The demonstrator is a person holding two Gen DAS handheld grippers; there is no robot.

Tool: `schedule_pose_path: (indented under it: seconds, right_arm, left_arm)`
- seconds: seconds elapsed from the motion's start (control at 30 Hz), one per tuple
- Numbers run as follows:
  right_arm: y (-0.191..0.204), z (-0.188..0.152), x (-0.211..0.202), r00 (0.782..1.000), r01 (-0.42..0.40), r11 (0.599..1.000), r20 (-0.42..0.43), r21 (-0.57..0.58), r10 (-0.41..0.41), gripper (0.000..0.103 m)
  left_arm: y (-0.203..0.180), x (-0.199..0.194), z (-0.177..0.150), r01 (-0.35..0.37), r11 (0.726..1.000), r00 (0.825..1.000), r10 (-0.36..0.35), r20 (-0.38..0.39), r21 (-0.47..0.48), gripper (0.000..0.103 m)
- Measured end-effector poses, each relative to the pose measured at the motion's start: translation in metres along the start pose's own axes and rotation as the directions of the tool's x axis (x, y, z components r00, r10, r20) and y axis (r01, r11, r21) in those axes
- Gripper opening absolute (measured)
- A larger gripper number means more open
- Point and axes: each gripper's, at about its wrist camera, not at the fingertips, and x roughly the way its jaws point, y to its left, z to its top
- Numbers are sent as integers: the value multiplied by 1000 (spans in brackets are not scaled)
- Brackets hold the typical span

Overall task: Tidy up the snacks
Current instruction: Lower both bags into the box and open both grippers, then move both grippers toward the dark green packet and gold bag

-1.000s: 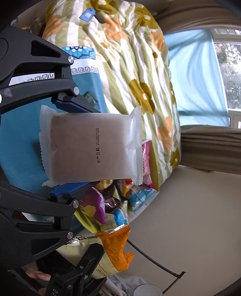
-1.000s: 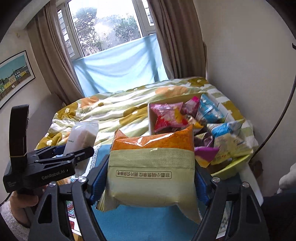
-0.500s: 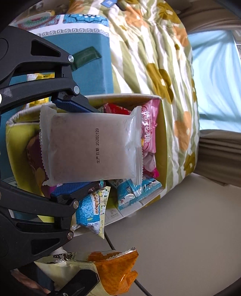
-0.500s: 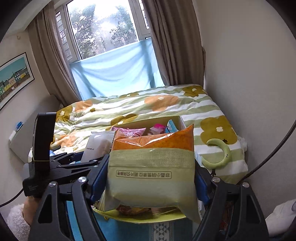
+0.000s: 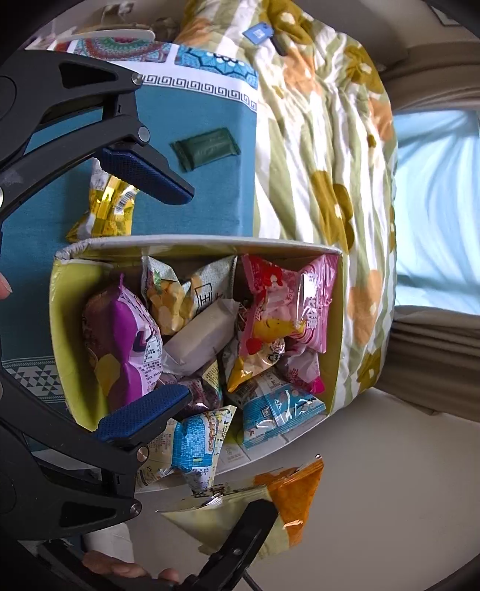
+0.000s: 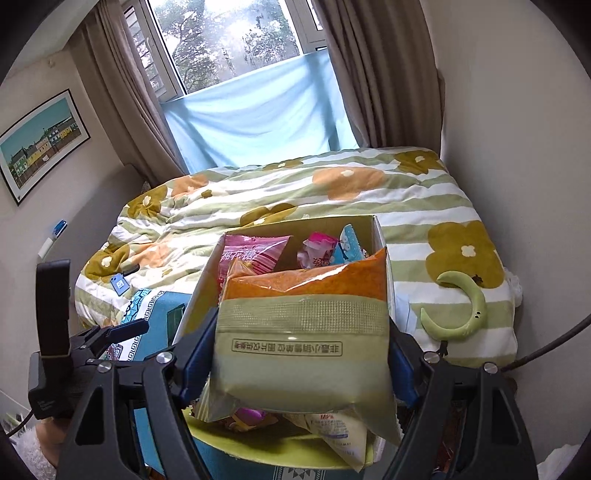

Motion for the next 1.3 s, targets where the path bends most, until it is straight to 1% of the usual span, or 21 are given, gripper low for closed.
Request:
schedule_pose_path:
  seconds: [0.17, 0.2, 0.27, 0.37, 0.47, 0.53, 0.6, 0.7, 0.83, 0.97, 1.07, 1.13, 1.3]
  right_arm:
    - [11, 15, 22, 998, -49, 997, -32, -53, 47, 76]
    - [15, 17, 26, 998, -57, 996, -41, -65, 54, 77]
    - [22, 19, 36, 997, -63, 994, -60, -93, 57, 77]
    - [31, 20, 47, 996, -73, 989, -63, -129, 65, 79]
    - [35, 18, 51, 996, -72, 987, -60, -143, 64, 89]
    - [36, 17, 48, 997, -77, 986, -35, -146, 72, 99]
    - [35, 14, 42, 997, -74, 987, 5, -146, 76, 102]
    - [33, 9, 37, 997, -69, 986, 20, -149, 73, 102]
    - [31, 8, 32, 997, -72, 989, -14, -131, 70, 102]
    - [33, 9, 24, 998, -66, 992, -19, -109, 64, 102]
    - [44, 7, 14, 999, -39, 989, -2, -144, 39, 102]
    - [52, 6, 7, 999, -35, 986, 12, -164, 38, 102]
    - [82, 5, -14, 997, -15, 983, 69, -184, 28, 102]
  left_arm:
    - [8, -9, -7, -37, 999, 999, 37, 2, -30, 97]
    - [9, -10, -8, -43, 998, 999, 43, 3, -35, 97]
    - [12, -13, -9, -46, 998, 999, 46, 4, -44, 97]
    - [14, -18, -12, -58, 998, 998, 59, 4, -40, 97]
    - [14, -22, -16, -80, 996, 997, 80, 5, -29, 97]
    - [14, -24, -19, -90, 996, 996, 91, 6, -27, 97]
    - [15, -26, -22, -90, 996, 996, 90, 5, -29, 97]
    - [16, -28, -26, -87, 996, 996, 88, 5, -28, 97]
    - [18, -33, -29, -84, 996, 996, 84, 8, -17, 97]
    - [20, -41, -34, -77, 997, 997, 77, 17, -7, 97]
    - [26, -52, -36, -74, 997, 997, 74, 35, -10, 97]
    - [33, -61, -37, -73, 997, 996, 74, 54, -15, 97]
    - [68, -93, -34, -81, 996, 990, 85, 112, -32, 97]
